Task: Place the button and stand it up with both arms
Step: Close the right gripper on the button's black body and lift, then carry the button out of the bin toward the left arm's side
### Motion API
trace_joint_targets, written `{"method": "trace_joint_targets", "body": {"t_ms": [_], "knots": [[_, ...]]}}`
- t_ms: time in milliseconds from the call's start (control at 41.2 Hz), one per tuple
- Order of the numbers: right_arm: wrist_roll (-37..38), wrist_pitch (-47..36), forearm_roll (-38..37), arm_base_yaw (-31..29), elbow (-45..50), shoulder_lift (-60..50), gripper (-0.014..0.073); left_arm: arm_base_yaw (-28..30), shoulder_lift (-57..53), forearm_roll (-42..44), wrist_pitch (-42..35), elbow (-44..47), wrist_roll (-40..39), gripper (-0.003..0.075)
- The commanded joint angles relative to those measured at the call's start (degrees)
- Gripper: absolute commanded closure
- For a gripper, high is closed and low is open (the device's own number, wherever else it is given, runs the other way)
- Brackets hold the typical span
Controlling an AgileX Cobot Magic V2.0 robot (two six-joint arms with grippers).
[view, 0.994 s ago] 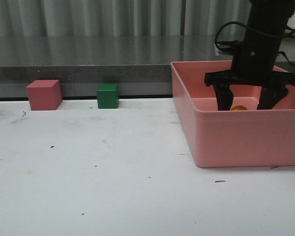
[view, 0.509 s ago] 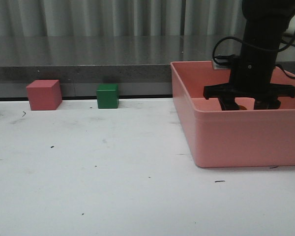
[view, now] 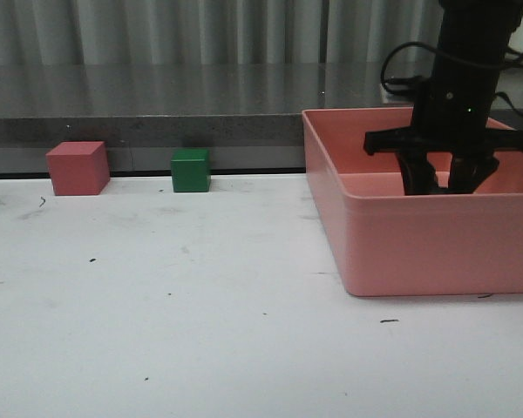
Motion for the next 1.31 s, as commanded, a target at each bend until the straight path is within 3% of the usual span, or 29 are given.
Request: {"method": "trace_joint_targets", "body": {"t_ms": [0, 194, 412, 558, 922, 1285], "knots": [[-0.1, 1.3, 0.1, 0.8, -1.8, -7.2, 0.0365, -0.6, 0.3, -0.5, -4.3, -1.5, -0.2, 0.0157], [-0.1, 2.2, 1.5, 4.9, -1.8, -13.3, 0.0365, -0.6, 0.3, -0.5, -4.3, -1.5, -0.2, 0.0157], [0.0, 2.1, 3.0, 15.5, -1.8, -17.2, 0.0365, -0.6, 0.3, -0.5, -4.3, -1.5, -0.2, 0.0157], [4.7, 1.1, 3.0, 22.6, -2.1, -15.9, 0.0365, -0.6, 0.3, -0.5, -4.3, -1.5, -0.2, 0.0157], [13.3, 6.9, 1.9, 32.6, -19.6, 0.8, 0.0365, -0.6, 0.3, -0.5, -4.3, -1.5, -0.2, 0.0157], [23.4, 13.6, 0.0, 33.5, -38.7, 16.9, 0.0364, -0.6, 0.3, -0.5, -4.3, -1.5, -0.2, 0.0157]]}}
